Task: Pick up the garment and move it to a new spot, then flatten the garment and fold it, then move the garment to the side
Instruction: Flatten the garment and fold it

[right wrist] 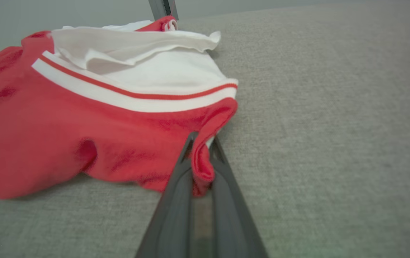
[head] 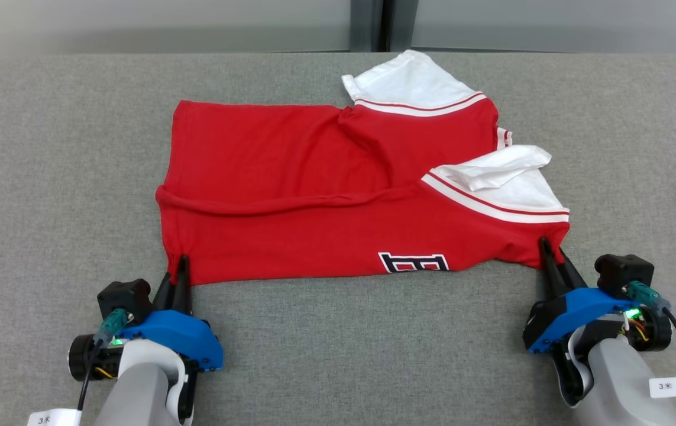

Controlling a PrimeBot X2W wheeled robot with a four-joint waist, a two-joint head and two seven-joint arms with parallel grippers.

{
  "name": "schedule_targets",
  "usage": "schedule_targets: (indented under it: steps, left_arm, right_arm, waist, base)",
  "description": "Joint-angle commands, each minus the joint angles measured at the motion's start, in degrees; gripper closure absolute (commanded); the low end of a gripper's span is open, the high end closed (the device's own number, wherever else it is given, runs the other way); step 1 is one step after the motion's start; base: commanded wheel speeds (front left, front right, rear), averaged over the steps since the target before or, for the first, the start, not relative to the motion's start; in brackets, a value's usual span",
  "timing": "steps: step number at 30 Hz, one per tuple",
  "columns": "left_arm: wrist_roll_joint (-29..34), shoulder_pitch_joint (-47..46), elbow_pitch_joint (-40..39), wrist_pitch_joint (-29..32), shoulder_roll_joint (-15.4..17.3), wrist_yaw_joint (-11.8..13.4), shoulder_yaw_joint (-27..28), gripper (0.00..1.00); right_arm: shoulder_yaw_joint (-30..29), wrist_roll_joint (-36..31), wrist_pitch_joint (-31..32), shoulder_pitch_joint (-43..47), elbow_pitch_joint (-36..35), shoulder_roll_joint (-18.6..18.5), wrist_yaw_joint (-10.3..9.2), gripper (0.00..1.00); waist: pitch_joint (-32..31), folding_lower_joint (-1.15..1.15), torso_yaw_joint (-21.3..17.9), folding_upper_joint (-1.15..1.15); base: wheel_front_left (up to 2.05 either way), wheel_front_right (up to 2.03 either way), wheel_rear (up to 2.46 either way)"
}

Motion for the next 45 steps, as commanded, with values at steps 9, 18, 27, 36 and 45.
schedule_targets:
  steps: [9, 18, 27, 36, 45]
  left_arm:
    - [-0.87, 7.07, -7.26, 0.98, -0.48, 0.25, 2.33, 1.0]
    - [-2.6, 18.59, -9.19, 0.97, -0.45, 0.56, 0.52, 1.0]
    - [-7.38, 21.76, -14.46, 0.97, -0.55, 3.89, -4.29, 0.0]
    - [-4.32, 10.19, -17.87, 0.98, 0.3, 4.53, -0.73, 0.0]
    - [-3.05, -10.24, -1.92, 4.27, 5.35, 2.15, -1.63, 0.0]
  right_arm:
    - [-4.94, 2.98, 0.24, 7.41, -10.3, -0.02, -0.02, 1.0]
    - [-5.37, 4.49, 0.24, 20.28, -12.52, -0.07, -0.06, 1.0]
    - [-4.9, 1.83, 0.24, 23.36, -14.08, -0.77, -0.02, 0.0]
    - [-5.59, -1.8, 0.25, 14.11, -17.0, -0.54, -0.01, 0.0]
    - [0.94, -4.04, 0.24, 1.73, -13.2, -1.51, -0.01, 0.0]
  waist:
    - [-7.29, 0.0, 0.42, 0.0]
    - [-13.95, 0.0, 0.93, 0.0]
    - [-12.36, 0.0, 1.35, 0.0]
    - [-6.15, 0.0, 0.9, 0.0]
    - [0.93, 0.0, -1.49, 0.0]
  base:
    - [0.0, 0.0, 0.0]
    - [0.0, 0.0, 0.0]
    - [0.0, 0.0, 0.0]
    - [0.0, 0.0, 0.0]
    - [0.0, 0.0, 0.0]
